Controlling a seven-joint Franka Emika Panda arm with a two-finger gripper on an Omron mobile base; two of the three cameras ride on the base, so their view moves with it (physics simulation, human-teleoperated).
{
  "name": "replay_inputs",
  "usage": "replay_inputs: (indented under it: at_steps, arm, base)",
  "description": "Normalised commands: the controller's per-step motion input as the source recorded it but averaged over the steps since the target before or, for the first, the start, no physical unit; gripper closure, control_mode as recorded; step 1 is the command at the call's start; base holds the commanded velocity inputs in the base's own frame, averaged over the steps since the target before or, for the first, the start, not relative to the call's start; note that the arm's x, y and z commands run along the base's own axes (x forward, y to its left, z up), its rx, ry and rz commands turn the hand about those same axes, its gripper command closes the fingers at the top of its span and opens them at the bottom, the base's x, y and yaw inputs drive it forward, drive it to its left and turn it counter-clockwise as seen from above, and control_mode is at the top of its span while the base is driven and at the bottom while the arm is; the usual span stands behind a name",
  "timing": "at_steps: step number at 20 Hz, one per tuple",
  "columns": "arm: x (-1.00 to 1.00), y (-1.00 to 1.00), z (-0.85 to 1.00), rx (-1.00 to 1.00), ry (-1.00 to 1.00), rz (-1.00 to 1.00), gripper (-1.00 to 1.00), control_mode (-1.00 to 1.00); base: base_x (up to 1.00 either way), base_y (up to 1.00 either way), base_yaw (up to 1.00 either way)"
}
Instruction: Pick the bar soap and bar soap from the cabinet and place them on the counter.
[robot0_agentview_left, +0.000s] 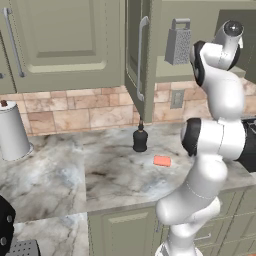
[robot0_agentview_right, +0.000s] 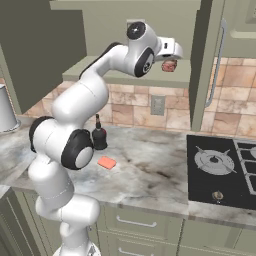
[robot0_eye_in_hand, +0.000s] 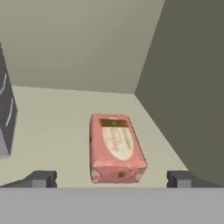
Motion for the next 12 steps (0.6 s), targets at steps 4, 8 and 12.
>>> replay_inputs:
  at_steps: [4, 8, 12]
  arm:
    - [0.29, -0.19, -0.06, 0.07, 0.0, 0.0, -1.0, -1.0]
    - [0.29, -0.17, -0.06, 0.04, 0.0, 0.0, -1.0, -1.0]
    - [0.28, -0.12, -0.08, 0.01, 0.0, 0.0, -1.0, -1.0]
  base:
    - [0.0, 0.0, 0.0]
    - [0.0, 0.0, 0.0]
    - [0.0, 0.0, 0.0]
